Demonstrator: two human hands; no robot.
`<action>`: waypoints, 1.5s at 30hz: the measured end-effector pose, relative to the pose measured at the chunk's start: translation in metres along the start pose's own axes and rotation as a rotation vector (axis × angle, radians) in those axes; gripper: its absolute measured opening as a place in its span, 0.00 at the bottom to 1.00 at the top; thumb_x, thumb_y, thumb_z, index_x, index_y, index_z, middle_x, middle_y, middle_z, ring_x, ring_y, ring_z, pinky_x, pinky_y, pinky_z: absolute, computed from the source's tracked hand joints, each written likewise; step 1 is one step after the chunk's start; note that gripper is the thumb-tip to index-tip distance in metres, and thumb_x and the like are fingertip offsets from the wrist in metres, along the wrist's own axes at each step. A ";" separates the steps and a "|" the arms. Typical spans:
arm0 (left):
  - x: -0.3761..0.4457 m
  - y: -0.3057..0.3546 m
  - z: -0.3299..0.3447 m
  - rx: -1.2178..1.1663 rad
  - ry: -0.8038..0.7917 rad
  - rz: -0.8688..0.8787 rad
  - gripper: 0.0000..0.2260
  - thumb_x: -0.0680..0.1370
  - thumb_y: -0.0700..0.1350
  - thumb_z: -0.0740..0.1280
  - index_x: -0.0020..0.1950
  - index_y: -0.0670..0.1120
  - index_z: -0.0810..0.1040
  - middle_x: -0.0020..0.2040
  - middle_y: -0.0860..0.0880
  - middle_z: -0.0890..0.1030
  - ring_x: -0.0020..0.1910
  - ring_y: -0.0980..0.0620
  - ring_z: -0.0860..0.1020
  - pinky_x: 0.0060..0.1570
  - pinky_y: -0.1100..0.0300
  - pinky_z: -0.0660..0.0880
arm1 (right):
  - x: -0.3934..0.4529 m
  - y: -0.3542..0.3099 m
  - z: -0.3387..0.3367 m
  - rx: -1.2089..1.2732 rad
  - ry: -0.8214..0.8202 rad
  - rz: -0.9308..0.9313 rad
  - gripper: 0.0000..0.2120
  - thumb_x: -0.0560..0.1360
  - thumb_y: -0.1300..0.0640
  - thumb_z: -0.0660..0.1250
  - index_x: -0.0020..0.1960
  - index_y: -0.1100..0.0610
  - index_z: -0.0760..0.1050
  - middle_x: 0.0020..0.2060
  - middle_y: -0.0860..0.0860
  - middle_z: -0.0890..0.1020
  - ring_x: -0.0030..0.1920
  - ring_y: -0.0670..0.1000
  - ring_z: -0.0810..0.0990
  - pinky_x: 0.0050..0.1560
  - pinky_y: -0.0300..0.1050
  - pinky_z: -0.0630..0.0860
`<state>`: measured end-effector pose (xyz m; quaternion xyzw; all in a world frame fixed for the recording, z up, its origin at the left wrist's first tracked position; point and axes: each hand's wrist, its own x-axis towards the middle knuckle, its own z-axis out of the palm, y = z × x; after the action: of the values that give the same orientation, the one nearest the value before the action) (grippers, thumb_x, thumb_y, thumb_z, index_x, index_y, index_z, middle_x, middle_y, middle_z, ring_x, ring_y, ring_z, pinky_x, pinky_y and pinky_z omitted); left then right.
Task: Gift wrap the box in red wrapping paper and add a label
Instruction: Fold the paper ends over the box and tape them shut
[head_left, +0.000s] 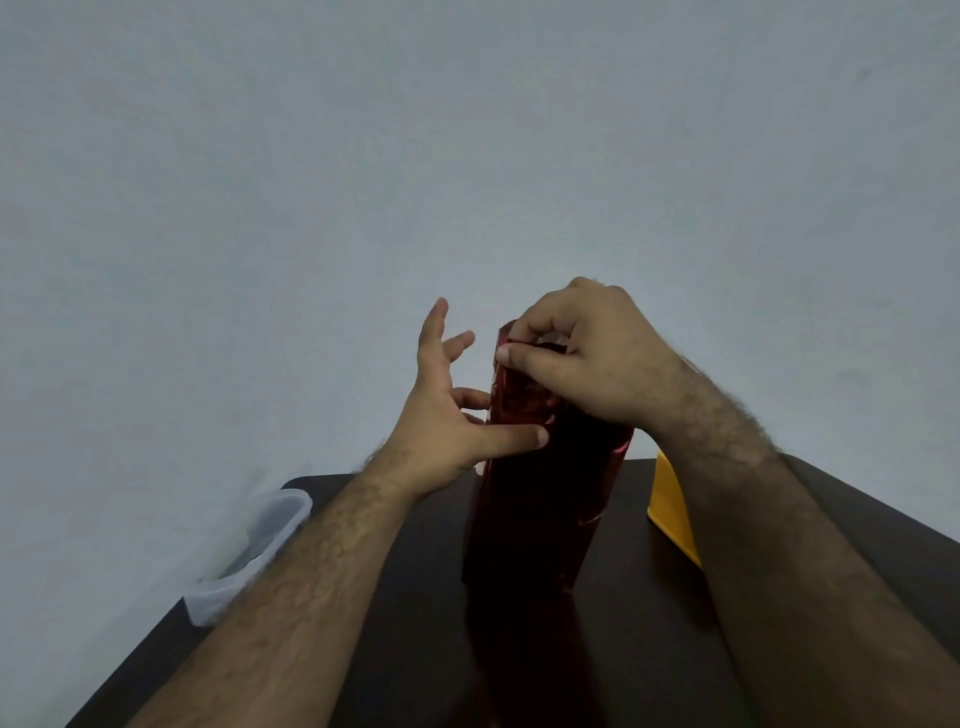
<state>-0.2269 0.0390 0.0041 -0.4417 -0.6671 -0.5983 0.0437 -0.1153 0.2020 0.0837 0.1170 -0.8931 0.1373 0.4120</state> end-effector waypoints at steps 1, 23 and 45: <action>0.000 0.000 0.002 -0.005 0.008 -0.005 0.68 0.64 0.41 0.89 0.82 0.75 0.43 0.81 0.61 0.63 0.61 0.48 0.83 0.56 0.48 0.86 | 0.000 0.000 -0.001 0.010 -0.001 0.025 0.10 0.76 0.39 0.71 0.43 0.43 0.85 0.36 0.34 0.82 0.49 0.41 0.78 0.60 0.56 0.76; 0.004 -0.011 -0.004 -0.148 0.038 -0.078 0.64 0.65 0.47 0.87 0.85 0.69 0.45 0.67 0.50 0.79 0.59 0.57 0.84 0.56 0.60 0.81 | -0.011 0.014 -0.023 0.041 -0.225 0.176 0.14 0.66 0.41 0.79 0.47 0.45 0.82 0.44 0.43 0.84 0.47 0.43 0.81 0.64 0.57 0.75; 0.002 -0.017 -0.008 -0.144 0.045 -0.107 0.63 0.70 0.39 0.84 0.84 0.70 0.42 0.75 0.52 0.75 0.62 0.58 0.84 0.49 0.65 0.82 | -0.013 0.028 -0.014 0.174 -0.332 0.162 0.67 0.51 0.37 0.88 0.82 0.35 0.56 0.80 0.37 0.59 0.80 0.45 0.57 0.75 0.49 0.64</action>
<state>-0.2430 0.0357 -0.0053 -0.3939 -0.6437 -0.6561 -0.0050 -0.1060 0.2346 0.0783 0.1010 -0.9399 0.2258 0.2352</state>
